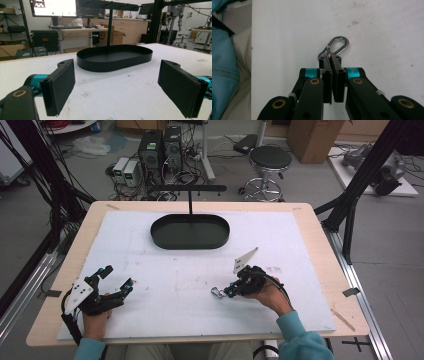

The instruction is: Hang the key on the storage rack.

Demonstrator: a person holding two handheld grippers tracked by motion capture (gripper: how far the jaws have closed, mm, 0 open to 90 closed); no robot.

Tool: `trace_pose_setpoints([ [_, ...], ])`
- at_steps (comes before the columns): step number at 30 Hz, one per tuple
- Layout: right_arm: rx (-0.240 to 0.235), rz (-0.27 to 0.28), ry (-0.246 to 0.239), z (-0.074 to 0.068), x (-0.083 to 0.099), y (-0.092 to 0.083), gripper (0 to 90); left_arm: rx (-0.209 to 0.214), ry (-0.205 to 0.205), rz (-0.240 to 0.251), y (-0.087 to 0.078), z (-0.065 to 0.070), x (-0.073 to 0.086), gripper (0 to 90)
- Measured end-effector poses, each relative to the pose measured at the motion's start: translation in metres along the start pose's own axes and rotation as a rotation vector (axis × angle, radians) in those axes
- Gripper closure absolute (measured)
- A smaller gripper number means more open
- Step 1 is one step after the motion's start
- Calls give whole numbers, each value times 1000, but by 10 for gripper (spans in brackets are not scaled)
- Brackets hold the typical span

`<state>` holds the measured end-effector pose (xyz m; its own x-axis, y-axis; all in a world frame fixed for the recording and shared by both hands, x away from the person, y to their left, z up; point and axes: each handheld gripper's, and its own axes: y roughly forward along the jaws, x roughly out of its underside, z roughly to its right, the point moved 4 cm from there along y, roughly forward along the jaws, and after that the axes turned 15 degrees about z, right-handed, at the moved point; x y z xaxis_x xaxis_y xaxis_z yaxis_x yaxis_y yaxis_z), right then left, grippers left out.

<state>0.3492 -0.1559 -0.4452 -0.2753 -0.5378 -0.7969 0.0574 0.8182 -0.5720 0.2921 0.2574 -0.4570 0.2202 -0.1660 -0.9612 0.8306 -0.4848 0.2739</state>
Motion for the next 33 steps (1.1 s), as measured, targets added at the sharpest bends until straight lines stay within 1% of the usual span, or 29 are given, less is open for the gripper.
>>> trace_pose_setpoints([
  [1,-5,12,15,0,-1,-1,894,-1,-1,1,0,0,0,148],
  [2,4,28,11,1,-2,-3,894,-1,0,0,0,0,0,148],
  [3,15,36,12,2,-3,-5,894,-1,0,1,0,0,0,148],
  [4,15,36,12,2,-3,-5,894,-1,0,1,0,0,0,148],
  [5,22,72,17,3,-6,-9,894,0,0,0,0,0,0,148],
  [6,22,72,17,3,-6,-9,894,0,0,0,0,0,0,148],
  [7,24,89,23,4,-7,-11,894,0,-1,0,0,0,0,148],
  [8,32,132,29,8,-10,-16,894,-1,-1,1,0,0,0,148],
  [11,43,164,30,11,-16,-23,894,-2,-7,5,0,0,0,148],
  [13,46,179,30,14,-21,-27,894,0,-3,1,0,0,0,147],
  [14,54,200,26,15,-25,-31,894,0,-3,1,0,0,0,147],
  [15,49,209,29,16,-28,-33,893,-2,-4,3,0,0,0,148],
  [16,61,223,32,18,-32,-37,893,-2,-4,3,0,0,0,148],
  [17,59,241,28,21,-37,-41,893,-4,-8,6,0,0,0,148],
  [19,73,267,19,26,-45,-47,893,-3,-8,5,0,0,0,148],
  [21,57,308,35,31,-55,-54,893,-3,-5,5,0,0,0,148],
  [23,69,323,37,37,-63,-59,893,-3,-4,5,0,0,0,148],
  [24,66,339,38,41,-68,-63,892,-1,-3,3,0,0,0,148],
  [26,82,358,26,48,-77,-69,892,-1,-4,4,0,0,0,147],
  [27,84,369,32,51,-82,-72,892,-1,-4,4,0,0,0,148],
  [28,90,383,26,55,-87,-74,892,-2,-5,4,0,0,0,148],
  [30,101,387,26,62,-96,-79,892,-2,-6,5,0,0,0,148],
  [31,111,393,15,65,-101,-80,892,-3,-8,6,0,0,0,148],
  [33,119,386,13,72,-110,-83,892,-2,-8,6,0,0,0,148],
])
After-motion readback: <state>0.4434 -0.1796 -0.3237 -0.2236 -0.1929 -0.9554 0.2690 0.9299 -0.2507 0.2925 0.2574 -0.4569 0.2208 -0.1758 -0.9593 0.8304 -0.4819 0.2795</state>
